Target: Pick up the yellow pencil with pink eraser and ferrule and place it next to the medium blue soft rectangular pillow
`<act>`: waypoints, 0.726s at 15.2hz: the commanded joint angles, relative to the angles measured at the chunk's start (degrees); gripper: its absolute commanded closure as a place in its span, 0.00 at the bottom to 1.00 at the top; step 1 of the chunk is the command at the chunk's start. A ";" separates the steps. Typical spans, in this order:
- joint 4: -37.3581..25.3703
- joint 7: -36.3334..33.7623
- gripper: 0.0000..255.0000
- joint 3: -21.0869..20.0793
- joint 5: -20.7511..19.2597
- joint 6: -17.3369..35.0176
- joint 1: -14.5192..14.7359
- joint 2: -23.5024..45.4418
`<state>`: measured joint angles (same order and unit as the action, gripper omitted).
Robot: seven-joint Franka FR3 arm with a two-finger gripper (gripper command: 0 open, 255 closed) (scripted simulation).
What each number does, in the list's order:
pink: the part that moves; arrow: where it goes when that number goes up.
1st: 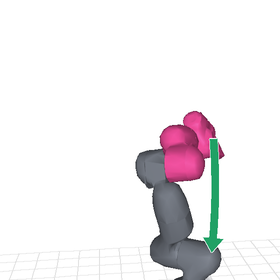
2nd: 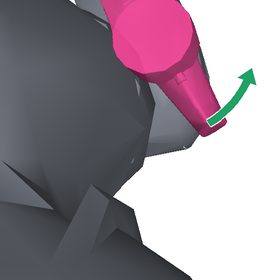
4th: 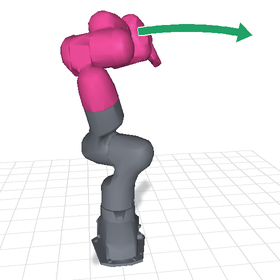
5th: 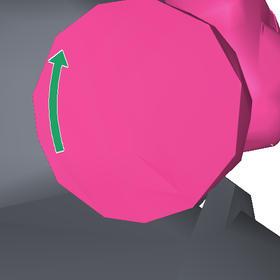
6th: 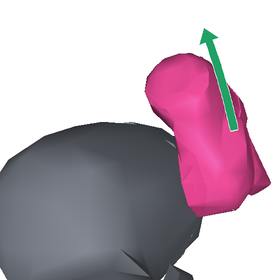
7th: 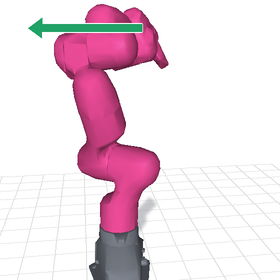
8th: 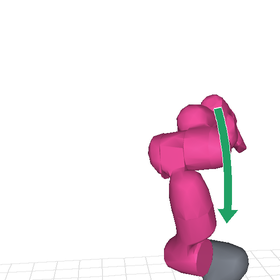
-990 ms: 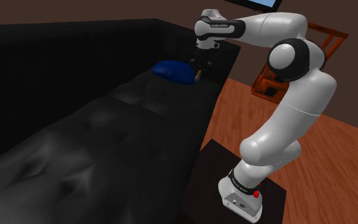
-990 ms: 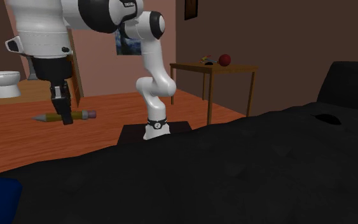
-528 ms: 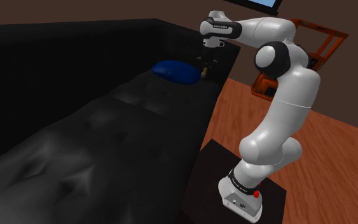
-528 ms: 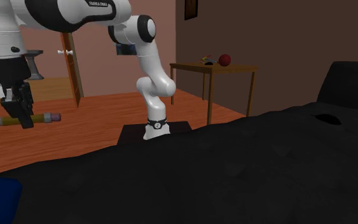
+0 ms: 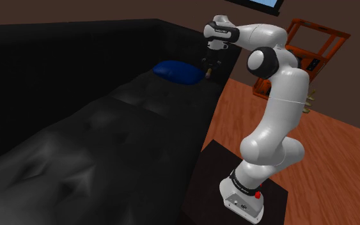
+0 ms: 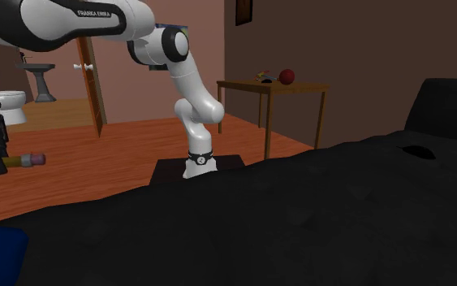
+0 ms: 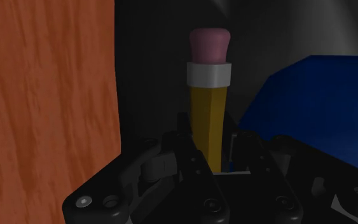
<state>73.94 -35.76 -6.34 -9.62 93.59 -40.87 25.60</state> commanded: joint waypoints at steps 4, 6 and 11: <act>3.90 -0.39 1.00 0.04 -0.07 3.87 -0.22 -0.04; 5.31 -0.57 1.00 0.05 -0.11 5.35 -0.27 0.05; 8.46 -1.03 1.00 0.11 -0.27 8.92 -0.38 0.50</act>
<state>81.66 -36.69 -6.23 -9.86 101.72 -41.23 26.08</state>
